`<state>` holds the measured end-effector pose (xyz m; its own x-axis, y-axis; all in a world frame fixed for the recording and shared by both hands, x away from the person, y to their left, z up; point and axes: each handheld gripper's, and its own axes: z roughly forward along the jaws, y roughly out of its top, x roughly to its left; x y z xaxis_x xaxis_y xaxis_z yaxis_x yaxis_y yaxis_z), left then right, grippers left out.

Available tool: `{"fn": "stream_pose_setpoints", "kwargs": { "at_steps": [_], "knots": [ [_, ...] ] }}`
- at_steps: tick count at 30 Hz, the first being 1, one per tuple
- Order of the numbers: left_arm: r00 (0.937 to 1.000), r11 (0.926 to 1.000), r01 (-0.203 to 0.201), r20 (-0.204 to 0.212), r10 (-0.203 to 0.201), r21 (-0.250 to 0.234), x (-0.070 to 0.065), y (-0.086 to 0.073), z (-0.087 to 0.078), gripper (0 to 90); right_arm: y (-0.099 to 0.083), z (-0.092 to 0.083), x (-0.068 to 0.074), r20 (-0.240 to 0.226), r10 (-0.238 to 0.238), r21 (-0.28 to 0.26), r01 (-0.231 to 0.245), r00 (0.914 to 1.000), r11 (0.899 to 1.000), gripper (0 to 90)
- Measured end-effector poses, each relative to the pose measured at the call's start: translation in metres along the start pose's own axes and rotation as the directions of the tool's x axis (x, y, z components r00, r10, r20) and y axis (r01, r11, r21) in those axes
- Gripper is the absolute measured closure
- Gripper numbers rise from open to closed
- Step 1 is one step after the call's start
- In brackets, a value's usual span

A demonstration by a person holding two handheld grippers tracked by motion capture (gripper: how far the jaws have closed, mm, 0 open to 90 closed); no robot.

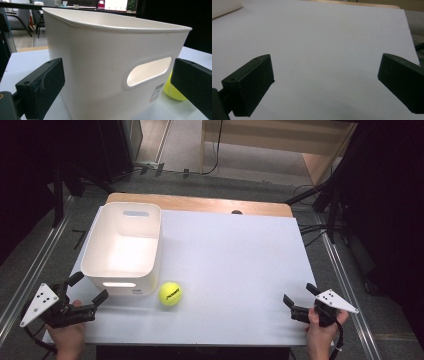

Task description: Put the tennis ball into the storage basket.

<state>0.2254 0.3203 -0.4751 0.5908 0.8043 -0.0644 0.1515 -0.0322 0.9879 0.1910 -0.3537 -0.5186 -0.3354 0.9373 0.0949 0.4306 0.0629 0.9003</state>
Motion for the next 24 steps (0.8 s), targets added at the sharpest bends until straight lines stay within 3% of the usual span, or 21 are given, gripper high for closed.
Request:
{"fn": "stream_pose_setpoints", "kwargs": {
  "at_steps": [6,11,20,24],
  "knots": [
    [1.0,1.0,-0.003,0.006,0.003,0.002,-0.001,0.0,0.0,0.0,0.003,0.005,0.003,-0.023,-0.033,0.05,0.034,0.9992,0.998,0.0],
    [1.0,1.0,0.004,0.0,-0.004,0.004,0.0,-0.001,0.0,0.0,0.008,0.006,0.002,-0.043,-0.014,0.047,0.016,0.999,0.999,0.0],
    [1.0,0.9999,-0.008,0.005,0.008,0.006,0.0,-0.002,-0.001,0.0,0.028,0.009,0.011,-0.081,-0.092,0.087,0.099,0.9925,0.991,0.0],
    [1.0,1.0,-0.003,0.004,0.003,0.005,0.0,-0.002,0.0,0.0,0.043,0.012,0.022,-0.128,-0.129,0.106,0.143,0.9833,0.984,0.0]
  ]
}}
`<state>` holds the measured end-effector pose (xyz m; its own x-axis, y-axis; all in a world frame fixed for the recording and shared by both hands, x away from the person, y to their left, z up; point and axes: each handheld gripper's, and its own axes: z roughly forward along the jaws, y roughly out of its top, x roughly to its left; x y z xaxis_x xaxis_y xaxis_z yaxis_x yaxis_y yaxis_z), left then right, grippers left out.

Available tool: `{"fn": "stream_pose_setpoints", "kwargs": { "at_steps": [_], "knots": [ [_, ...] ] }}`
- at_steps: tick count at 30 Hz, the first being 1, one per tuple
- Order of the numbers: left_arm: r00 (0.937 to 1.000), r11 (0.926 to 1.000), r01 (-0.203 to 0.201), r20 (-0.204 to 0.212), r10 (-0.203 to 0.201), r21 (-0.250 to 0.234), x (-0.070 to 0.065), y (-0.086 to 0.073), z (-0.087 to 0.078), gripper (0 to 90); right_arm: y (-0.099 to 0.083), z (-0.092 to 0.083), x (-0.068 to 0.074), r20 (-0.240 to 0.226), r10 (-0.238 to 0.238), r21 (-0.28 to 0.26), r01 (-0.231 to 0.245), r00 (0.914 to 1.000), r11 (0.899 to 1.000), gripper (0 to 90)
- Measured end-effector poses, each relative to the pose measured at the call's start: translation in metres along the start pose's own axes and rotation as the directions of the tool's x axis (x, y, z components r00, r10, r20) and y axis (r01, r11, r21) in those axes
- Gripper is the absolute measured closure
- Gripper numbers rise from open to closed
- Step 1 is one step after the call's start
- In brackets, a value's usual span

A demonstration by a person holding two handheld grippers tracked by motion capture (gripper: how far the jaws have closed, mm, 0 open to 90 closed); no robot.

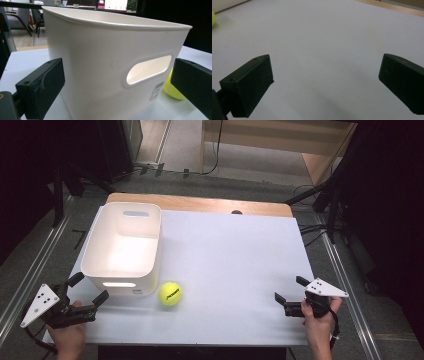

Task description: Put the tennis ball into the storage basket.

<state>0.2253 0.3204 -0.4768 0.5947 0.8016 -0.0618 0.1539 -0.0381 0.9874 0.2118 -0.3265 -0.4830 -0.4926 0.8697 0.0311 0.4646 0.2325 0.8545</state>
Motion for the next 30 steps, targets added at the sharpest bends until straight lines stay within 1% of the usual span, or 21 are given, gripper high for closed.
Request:
{"fn": "stream_pose_setpoints", "kwargs": {
  "at_steps": [4,6,7,8,13,15,17,18,19,20,24,25,26,29,30],
  "knots": [
    [1.0,1.0,-0.002,0.003,0.002,-0.002,0.0,0.0,0.0,0.0,0.018,0.006,0.012,-0.032,-0.055,0.03,0.056,0.9979,0.998,0.0],
    [1.0,1.0,-0.001,0.001,0.001,0.002,0.0,0.0,0.0,0.0,0.026,0.01,0.019,-0.043,-0.07,0.036,0.071,0.9966,0.997,0.0],
    [1.0,1.0,-0.002,0.001,0.002,0.0,0.0,0.0,0.0,0.0,0.026,0.01,0.019,-0.043,-0.07,0.036,0.071,0.9966,0.997,0.0],
    [1.0,1.0,-0.002,0.001,0.002,0.0,0.0,0.0,-0.001,0.0,0.033,0.014,0.024,-0.062,-0.083,0.038,0.086,0.9946,0.996,0.0],
    [1.0,1.0,-0.004,0.001,0.004,0.003,0.0,0.0,-0.001,0.0,0.05,0.025,0.035,-0.104,-0.111,0.06,0.117,0.9884,0.991,0.0],
    [1.0,1.0,-0.005,0.002,0.005,0.003,0.0,0.0,-0.001,0.0,0.056,0.03,0.039,-0.117,-0.125,0.06,0.133,0.9852,0.989,0.0],
    [1.0,1.0,-0.004,0.003,0.004,0.003,0.0,0.0,-0.001,0.0,0.061,0.034,0.043,-0.133,-0.131,0.069,0.141,0.9825,0.988,0.0],
    [1.0,1.0,-0.004,0.003,0.004,0.003,0.0,0.0,-0.001,0.0,0.064,0.037,0.046,-0.144,-0.141,0.073,0.152,0.9795,0.986,0.0],
    [1.0,1.0,-0.005,0.003,0.005,0.004,0.0,0.0,-0.001,0.0,0.064,0.037,0.046,-0.144,-0.141,0.073,0.152,0.9795,0.986,0.0],
    [1.0,1.0,-0.002,0.003,0.002,0.004,-0.001,0.0,-0.001,0.0,0.068,0.042,0.05,-0.156,-0.155,0.077,0.168,0.9757,0.983,0.0],
    [1.0,1.0,-0.001,0.002,0.001,0.004,-0.001,0.0,-0.001,0.0,0.075,0.051,0.058,-0.181,-0.168,0.089,0.187,0.969,0.978,0.0],
    [1.0,1.0,-0.001,0.002,0.001,0.004,-0.001,0.0,-0.001,0.0,0.075,0.051,0.058,-0.181,-0.168,0.089,0.187,0.969,0.978,0.0],
    [1.0,1.0,-0.001,0.001,0.001,0.004,-0.001,0.0,-0.001,0.0,0.079,0.055,0.062,-0.19,-0.177,0.094,0.197,0.9658,0.976,0.0],
    [1.0,1.0,0.0,0.002,0.0,0.004,-0.001,0.0,-0.001,0.0,0.084,0.059,0.067,-0.202,-0.176,0.101,0.2,0.9634,0.975,0.0],
    [1.0,1.0,-0.002,0.002,0.002,0.005,-0.001,0.0,-0.001,0.0,0.085,0.061,0.068,-0.21,-0.181,0.103,0.205,0.961,0.973,0.0]
  ]
}}
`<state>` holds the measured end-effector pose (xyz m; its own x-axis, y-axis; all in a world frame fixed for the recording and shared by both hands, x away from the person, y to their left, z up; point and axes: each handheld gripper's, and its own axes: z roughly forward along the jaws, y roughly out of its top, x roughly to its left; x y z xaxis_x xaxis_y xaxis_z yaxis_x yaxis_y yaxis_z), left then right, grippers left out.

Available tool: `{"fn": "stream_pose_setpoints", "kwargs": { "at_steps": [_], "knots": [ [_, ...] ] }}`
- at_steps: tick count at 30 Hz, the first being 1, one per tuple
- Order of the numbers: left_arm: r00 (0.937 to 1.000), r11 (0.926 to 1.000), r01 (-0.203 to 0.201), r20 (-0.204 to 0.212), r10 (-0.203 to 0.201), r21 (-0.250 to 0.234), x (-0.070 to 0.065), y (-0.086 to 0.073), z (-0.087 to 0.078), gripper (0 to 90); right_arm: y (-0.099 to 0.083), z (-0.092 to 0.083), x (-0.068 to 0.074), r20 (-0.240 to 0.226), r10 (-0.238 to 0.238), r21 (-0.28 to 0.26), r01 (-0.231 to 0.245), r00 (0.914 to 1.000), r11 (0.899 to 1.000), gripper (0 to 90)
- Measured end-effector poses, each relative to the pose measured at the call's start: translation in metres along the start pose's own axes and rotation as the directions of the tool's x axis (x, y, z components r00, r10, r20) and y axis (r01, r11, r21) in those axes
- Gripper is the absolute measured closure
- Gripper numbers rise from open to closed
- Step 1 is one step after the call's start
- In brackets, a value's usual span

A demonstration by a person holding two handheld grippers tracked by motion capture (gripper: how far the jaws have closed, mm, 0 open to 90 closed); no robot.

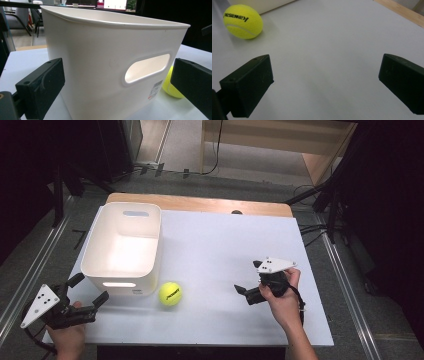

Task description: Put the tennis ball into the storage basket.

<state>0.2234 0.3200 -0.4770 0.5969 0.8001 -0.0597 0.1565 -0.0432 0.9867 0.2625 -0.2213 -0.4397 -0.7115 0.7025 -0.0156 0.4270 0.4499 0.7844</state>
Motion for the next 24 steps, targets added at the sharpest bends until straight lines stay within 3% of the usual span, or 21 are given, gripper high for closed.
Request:
{"fn": "stream_pose_setpoints", "kwargs": {
  "at_steps": [24],
  "knots": [
    [1.0,1.0,0.0,0.001,0.0,0.0,0.0,0.0,0.0,0.0,0.031,0.031,0.022,-0.079,-0.072,0.061,0.077,0.9943,0.995,0.0]
  ]
}}
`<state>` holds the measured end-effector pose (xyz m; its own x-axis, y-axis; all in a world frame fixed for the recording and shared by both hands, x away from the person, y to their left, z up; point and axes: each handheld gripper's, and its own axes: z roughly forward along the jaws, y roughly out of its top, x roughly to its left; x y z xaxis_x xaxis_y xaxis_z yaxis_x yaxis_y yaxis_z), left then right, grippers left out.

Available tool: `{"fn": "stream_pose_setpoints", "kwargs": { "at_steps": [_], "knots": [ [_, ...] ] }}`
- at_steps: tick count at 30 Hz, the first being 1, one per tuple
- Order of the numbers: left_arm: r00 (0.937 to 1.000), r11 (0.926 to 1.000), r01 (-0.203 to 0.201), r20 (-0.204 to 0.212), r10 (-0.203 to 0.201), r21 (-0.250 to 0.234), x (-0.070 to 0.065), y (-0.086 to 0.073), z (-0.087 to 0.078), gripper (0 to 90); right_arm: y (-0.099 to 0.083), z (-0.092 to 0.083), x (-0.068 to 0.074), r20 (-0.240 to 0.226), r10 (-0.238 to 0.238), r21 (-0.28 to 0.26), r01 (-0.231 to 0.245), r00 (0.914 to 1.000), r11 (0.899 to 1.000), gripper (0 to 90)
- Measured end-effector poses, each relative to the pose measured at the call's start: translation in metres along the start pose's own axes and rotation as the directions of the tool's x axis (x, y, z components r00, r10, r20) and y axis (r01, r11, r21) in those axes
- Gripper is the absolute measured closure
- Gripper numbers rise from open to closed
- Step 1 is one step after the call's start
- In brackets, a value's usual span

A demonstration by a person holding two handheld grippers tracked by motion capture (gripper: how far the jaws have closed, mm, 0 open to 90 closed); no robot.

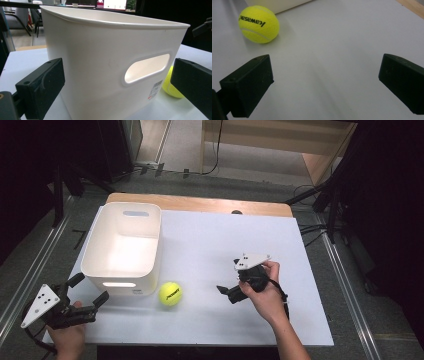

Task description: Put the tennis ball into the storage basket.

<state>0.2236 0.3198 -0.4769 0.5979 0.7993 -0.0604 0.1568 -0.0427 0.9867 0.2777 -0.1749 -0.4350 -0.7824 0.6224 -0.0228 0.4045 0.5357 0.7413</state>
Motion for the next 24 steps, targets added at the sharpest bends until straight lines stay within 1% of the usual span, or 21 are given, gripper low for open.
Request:
{"fn": "stream_pose_setpoints", "kwargs": {
  "at_steps": [4,7,13,18,19,24],
  "knots": [
    [1.0,1.0,0.001,0.0,-0.001,0.0,0.0,0.0,0.0,0.0,0.003,0.002,0.002,-0.008,-0.006,0.005,0.006,1.0,1.0,0.0],
    [1.0,1.0,0.001,0.0,-0.001,0.0,0.0,0.0,0.0,0.0,0.008,0.007,0.005,-0.024,-0.026,0.015,0.026,0.9994,1.0,0.0],
    [1.0,1.0,0.001,0.001,-0.001,-0.001,0.0,0.0,0.0,0.0,0.015,0.015,0.01,-0.044,-0.043,0.027,0.045,0.9981,0.999,0.0],
    [1.0,1.0,0.0,0.002,0.0,0.0,0.0,0.0,0.0,0.0,0.019,0.021,0.014,-0.046,-0.061,0.037,0.063,0.9971,0.997,0.0],
    [1.0,1.0,0.0,0.002,0.0,0.0,0.0,0.0,0.0,0.0,0.021,0.023,0.015,-0.053,-0.067,0.038,0.069,0.9964,0.997,0.0],
    [1.0,1.0,0.0,0.002,0.0,0.0,0.0,0.0,0.0,0.0,0.026,0.029,0.02,-0.066,-0.072,0.048,0.075,0.9952,0.996,0.0]
  ]
}}
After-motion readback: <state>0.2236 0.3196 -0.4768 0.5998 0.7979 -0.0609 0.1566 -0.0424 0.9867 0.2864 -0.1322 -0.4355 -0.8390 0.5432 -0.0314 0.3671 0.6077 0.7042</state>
